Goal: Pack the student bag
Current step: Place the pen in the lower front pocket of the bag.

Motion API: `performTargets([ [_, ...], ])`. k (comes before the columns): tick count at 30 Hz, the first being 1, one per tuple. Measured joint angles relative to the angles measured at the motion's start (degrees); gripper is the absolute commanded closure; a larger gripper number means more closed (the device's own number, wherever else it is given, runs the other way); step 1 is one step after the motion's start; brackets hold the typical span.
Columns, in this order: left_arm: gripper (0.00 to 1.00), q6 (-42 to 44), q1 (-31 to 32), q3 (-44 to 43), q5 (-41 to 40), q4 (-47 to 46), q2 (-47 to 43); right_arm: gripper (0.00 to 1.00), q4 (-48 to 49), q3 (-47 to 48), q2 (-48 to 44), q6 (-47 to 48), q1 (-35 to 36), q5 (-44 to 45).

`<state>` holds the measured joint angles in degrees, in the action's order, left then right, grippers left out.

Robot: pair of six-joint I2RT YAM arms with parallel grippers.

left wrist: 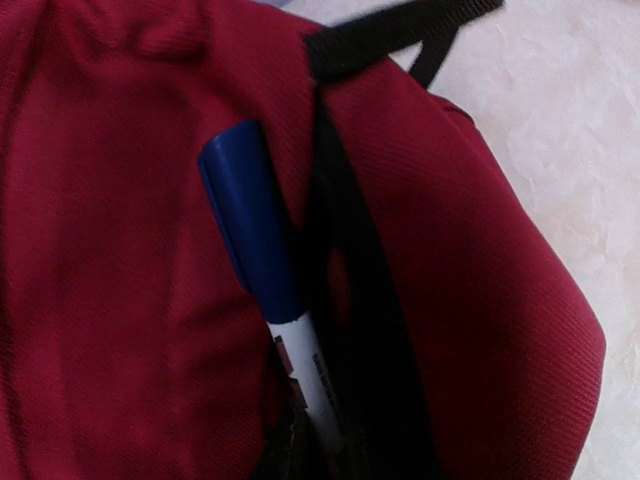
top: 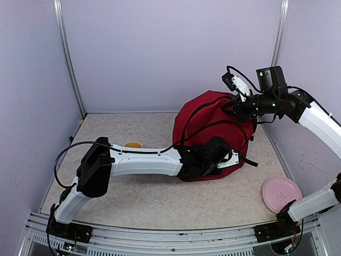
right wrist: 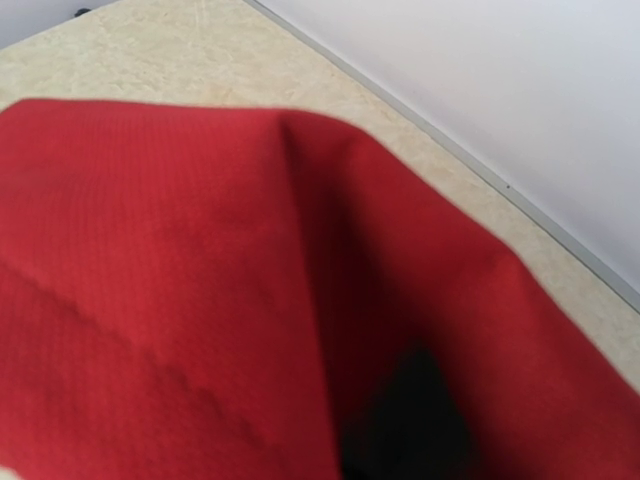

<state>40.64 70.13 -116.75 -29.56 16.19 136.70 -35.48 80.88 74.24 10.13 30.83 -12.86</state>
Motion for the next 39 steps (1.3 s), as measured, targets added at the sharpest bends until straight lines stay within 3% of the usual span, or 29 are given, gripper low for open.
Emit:
performTargets([
  [4, 0.81, 0.1, 0.0, 2.3, 0.9, 2.4, 0.0, 0.87, -0.5, 0.0, 0.0, -0.1, 0.0, 0.0],
  [8, 0.43, 0.2, 0.0, 2.4, 1.2, 4.7, -0.1, 0.86, -1.1, 0.4, 0.0, -0.4, 0.0, -0.2],
  [10, 0.35, -0.3, -0.1, 2.0, 0.9, 5.3, -0.1, 0.86, -1.5, 0.7, 0.0, -0.5, 0.0, -0.4],
  [19, 0.26, -7.6, 0.4, -2.7, 4.8, 12.3, -4.1, 0.86, -1.6, 1.1, 0.0, -0.9, 0.0, -0.4],
  [26, 0.21, -12.0, 2.7, 6.4, 16.5, 12.1, -21.6, 0.86, -1.4, 1.1, 0.0, -1.1, 0.0, -0.4],
  [29, 0.13, -14.4, 3.5, 9.2, 20.3, 9.7, -28.4, 0.86, -1.3, 1.1, 0.0, -1.1, 0.0, -0.4],
  [33, 0.02, -18.5, 2.0, 12.9, 16.6, 3.9, -33.8, 0.86, -1.2, 1.1, 0.0, -1.1, 0.0, -0.3],
  [39, 0.01, -26.1, -5.2, 15.1, 5.9, 0.4, -34.2, 0.85, -1.1, 1.1, 0.0, -1.1, 0.0, -0.3],
])
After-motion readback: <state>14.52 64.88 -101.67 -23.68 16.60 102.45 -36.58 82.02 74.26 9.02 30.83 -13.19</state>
